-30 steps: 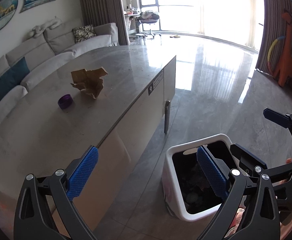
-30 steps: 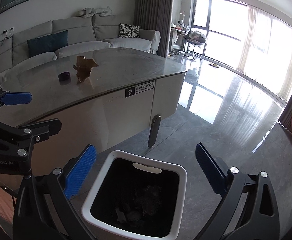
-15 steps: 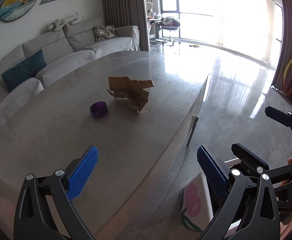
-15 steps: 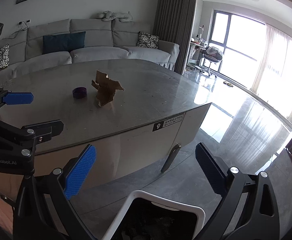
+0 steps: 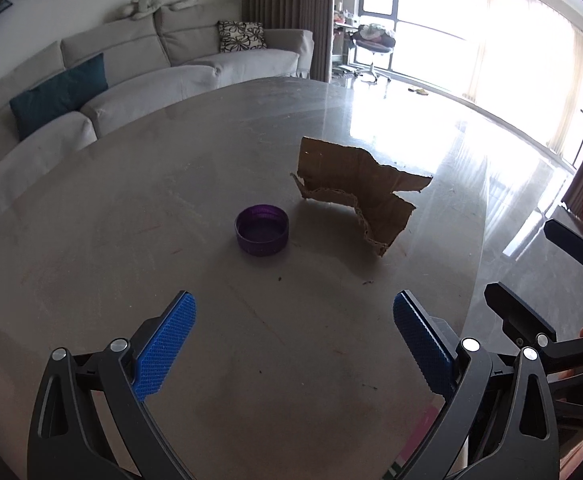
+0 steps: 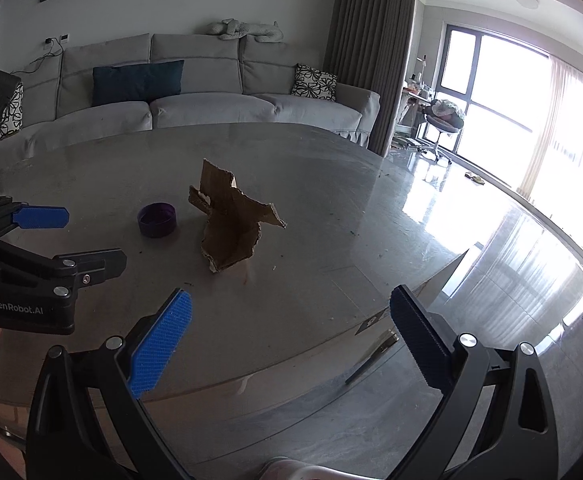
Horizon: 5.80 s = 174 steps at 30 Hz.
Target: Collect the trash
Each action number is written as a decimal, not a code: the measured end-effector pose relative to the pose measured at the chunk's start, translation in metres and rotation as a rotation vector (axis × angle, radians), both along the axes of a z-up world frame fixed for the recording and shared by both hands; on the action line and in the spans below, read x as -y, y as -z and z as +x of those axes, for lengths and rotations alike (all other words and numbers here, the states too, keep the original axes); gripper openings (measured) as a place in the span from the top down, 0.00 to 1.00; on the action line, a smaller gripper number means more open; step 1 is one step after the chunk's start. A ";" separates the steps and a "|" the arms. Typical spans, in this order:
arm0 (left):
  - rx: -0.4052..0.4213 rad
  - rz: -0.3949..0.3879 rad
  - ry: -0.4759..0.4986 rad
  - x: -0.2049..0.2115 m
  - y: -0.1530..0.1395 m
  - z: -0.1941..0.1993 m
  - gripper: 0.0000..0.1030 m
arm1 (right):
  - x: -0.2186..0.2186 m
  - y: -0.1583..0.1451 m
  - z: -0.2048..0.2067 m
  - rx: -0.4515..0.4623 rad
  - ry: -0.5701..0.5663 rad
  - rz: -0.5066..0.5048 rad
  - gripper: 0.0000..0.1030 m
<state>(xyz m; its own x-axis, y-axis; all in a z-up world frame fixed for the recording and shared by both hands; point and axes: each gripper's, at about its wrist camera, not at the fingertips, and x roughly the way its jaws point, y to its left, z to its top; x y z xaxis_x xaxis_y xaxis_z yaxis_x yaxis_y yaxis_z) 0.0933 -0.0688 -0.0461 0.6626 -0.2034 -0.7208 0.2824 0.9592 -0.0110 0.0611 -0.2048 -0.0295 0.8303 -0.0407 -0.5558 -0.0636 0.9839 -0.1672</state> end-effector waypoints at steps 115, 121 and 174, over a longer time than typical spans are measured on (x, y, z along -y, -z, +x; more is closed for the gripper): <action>-0.172 0.086 0.487 0.216 0.029 -0.189 0.12 | 0.135 -0.005 -0.230 -0.116 0.249 0.086 0.92; -0.088 0.113 0.438 0.213 0.027 -0.184 0.08 | 0.137 -0.007 -0.230 -0.114 0.248 0.083 0.92; 0.052 0.035 0.246 0.140 -0.028 -0.164 0.05 | 0.111 0.006 -0.199 -0.070 0.250 0.032 0.03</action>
<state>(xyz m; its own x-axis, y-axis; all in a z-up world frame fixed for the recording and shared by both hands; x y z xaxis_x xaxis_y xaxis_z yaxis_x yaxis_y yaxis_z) -0.0708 -0.2086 -0.0181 0.6330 -0.3388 -0.6961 0.5067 0.8611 0.0416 -0.1376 -0.3155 -0.0357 0.7558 -0.2214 -0.6163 0.1719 0.9752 -0.1395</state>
